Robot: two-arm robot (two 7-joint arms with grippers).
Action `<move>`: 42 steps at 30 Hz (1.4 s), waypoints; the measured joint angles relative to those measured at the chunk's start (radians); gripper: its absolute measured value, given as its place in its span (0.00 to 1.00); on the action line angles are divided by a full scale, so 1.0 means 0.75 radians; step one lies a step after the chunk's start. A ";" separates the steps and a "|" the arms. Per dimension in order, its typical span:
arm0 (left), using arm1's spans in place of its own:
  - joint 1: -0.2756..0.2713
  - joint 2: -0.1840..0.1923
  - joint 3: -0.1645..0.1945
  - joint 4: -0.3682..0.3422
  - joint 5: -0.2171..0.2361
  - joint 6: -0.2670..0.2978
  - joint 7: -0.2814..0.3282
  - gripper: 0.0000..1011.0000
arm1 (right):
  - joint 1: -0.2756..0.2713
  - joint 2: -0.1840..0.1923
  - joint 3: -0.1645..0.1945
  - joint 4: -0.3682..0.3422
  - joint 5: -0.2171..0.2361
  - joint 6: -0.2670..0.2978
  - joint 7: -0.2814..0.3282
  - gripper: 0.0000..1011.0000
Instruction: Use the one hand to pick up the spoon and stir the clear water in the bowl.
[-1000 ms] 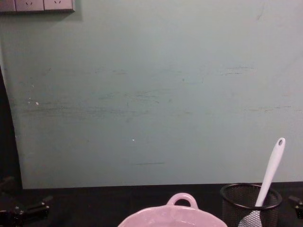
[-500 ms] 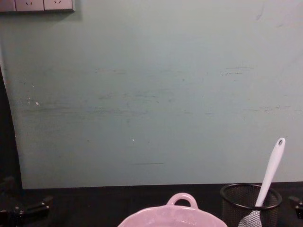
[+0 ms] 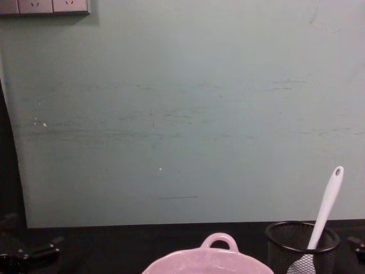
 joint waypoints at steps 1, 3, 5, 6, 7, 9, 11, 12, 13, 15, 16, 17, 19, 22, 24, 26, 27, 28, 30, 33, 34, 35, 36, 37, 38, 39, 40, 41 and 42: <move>0.000 0.000 0.000 0.000 0.000 0.000 0.000 1.00 | 0.000 0.000 0.000 0.000 0.000 0.000 0.000 0.99; 0.000 0.000 0.000 0.000 0.000 0.000 0.000 1.00 | 0.000 0.000 0.000 0.000 0.000 0.000 0.000 0.99; 0.000 0.000 0.000 0.000 0.000 0.000 0.000 1.00 | -0.010 -0.001 0.012 -0.009 0.002 -0.004 0.000 0.99; 0.000 0.000 0.000 0.000 0.000 0.000 0.000 1.00 | -0.018 -0.002 0.021 -0.015 0.010 -0.009 0.000 0.99; 0.000 0.000 0.000 0.000 0.000 0.000 0.000 1.00 | -0.039 -0.003 0.042 -0.032 0.030 -0.018 0.001 0.99; 0.000 0.000 0.000 0.000 0.000 0.000 0.000 1.00 | -0.065 -0.003 0.066 -0.054 0.053 -0.026 0.002 0.99; 0.000 0.000 0.000 0.000 0.000 0.000 0.000 1.00 | -0.110 0.001 0.102 -0.100 0.099 -0.028 0.007 0.99; 0.000 0.000 0.000 0.000 0.000 0.000 0.000 1.00 | -0.132 0.004 0.119 -0.125 0.122 -0.028 0.011 0.99; 0.000 0.000 0.000 0.000 0.000 0.000 0.000 1.00 | -0.165 0.006 0.145 -0.158 0.165 -0.028 0.024 0.99; 0.000 0.000 0.000 0.000 0.000 0.000 0.000 1.00 | -0.197 0.006 0.173 -0.193 0.217 -0.027 0.045 0.99; 0.000 0.000 0.000 0.000 0.000 0.000 0.000 1.00 | -0.222 0.003 0.198 -0.217 0.271 -0.027 0.073 0.99; 0.000 0.000 0.000 0.000 0.000 0.000 0.000 1.00 | -0.230 -0.002 0.210 -0.224 0.304 -0.027 0.094 0.99; 0.000 0.000 0.000 0.000 0.000 0.000 0.000 1.00 | -0.238 -0.019 0.236 -0.230 0.393 -0.019 0.154 0.99; 0.000 0.000 0.000 0.000 0.000 0.000 0.000 1.00 | -0.233 -0.044 0.255 -0.224 0.469 0.000 0.209 0.99; 0.000 0.000 0.000 0.000 0.000 0.000 0.000 1.00 | -0.217 -0.073 0.271 -0.204 0.544 0.019 0.263 0.99; 0.000 0.000 0.000 0.000 0.000 0.000 0.000 1.00 | -0.191 -0.111 0.284 -0.170 0.619 0.041 0.316 0.99; 0.000 0.000 0.000 0.000 0.000 0.000 0.000 1.00 | -0.180 -0.125 0.289 -0.156 0.641 0.049 0.332 0.99; 0.000 0.000 0.000 0.000 0.000 0.000 0.000 1.00 | -0.160 -0.150 0.296 -0.132 0.683 0.064 0.360 0.99; 0.000 0.000 0.000 0.000 0.000 0.000 0.000 1.00 | -0.139 -0.173 0.302 -0.110 0.715 0.078 0.385 0.99; 0.000 0.000 0.000 0.000 0.000 0.000 0.000 1.00 | -0.093 -0.219 0.312 -0.062 0.777 0.118 0.429 0.99; 0.000 0.000 0.000 0.000 0.000 0.000 0.000 1.00 | -0.081 -0.230 0.315 -0.049 0.789 0.130 0.437 0.99; 0.000 0.000 0.000 0.000 0.000 0.000 0.000 1.00 | -0.069 -0.240 0.317 -0.037 0.805 0.144 0.444 0.99; 0.000 0.000 0.000 0.000 0.000 0.000 0.000 1.00 | -0.042 -0.261 0.320 -0.011 0.832 0.170 0.453 0.99; 0.000 0.000 0.000 0.000 0.000 0.000 0.000 1.00 | -0.033 -0.267 0.320 0.001 0.842 0.178 0.456 0.99; 0.000 0.000 0.000 0.000 0.000 0.000 0.000 1.00 | -0.008 -0.282 0.321 0.024 0.868 0.202 0.464 0.99; 0.000 0.000 0.000 0.000 0.000 0.000 0.000 1.00 | 0.003 -0.288 0.321 0.035 0.880 0.212 0.467 0.99; 0.000 0.000 0.000 0.000 0.000 0.000 0.000 1.00 | 0.013 -0.293 0.321 0.046 0.890 0.220 0.469 0.99; 0.000 0.000 0.000 0.000 0.000 0.000 0.000 1.00 | 0.031 -0.302 0.320 0.064 0.907 0.232 0.470 0.99; 0.000 0.000 0.000 0.000 0.000 0.000 0.000 1.00 | 0.031 -0.302 0.320 0.064 0.907 0.232 0.470 0.99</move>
